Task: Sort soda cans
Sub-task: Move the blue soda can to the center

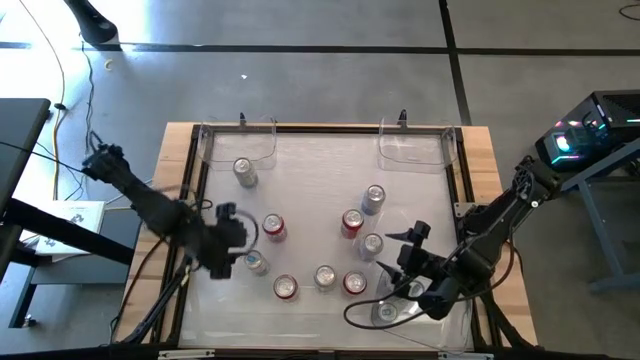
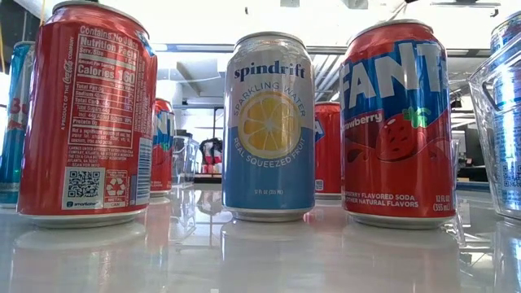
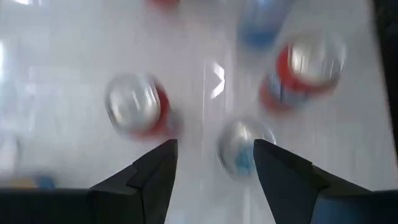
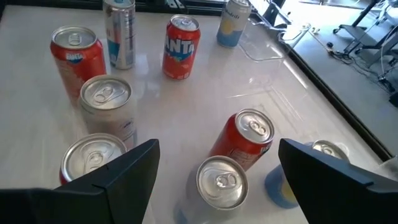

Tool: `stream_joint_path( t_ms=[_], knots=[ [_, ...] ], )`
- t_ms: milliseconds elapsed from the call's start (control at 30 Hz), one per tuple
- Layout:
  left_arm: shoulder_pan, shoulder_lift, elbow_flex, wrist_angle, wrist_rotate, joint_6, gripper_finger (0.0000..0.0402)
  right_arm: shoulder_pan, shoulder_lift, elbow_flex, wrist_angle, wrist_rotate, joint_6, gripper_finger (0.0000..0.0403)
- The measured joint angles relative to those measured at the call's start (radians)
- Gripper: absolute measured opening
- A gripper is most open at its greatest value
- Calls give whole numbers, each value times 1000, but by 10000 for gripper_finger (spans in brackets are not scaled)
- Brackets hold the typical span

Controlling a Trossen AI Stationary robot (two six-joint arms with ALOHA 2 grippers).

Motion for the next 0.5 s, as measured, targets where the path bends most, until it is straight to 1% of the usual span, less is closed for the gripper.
stream_joint_path(
  t_ms=[100,200,300,367,400,500],
  knots=[
    [-110,54,-1,-77,-16,-179,204,0,0,0,1,4,-6,326],
    [-213,104,-1,-108,-36,-337,204,0,0,0,3,5,-29,326],
    [-298,154,-1,-130,-99,-500,206,0,0,0,8,12,-52,326],
    [-340,186,-2,-155,-166,-618,214,0,0,0,13,25,-64,326],
    [-353,198,-9,-164,-184,-662,220,0,0,0,17,29,-70,326],
    [-368,220,-61,-164,-179,-750,244,0,0,0,27,33,-94,326]
  ],
)
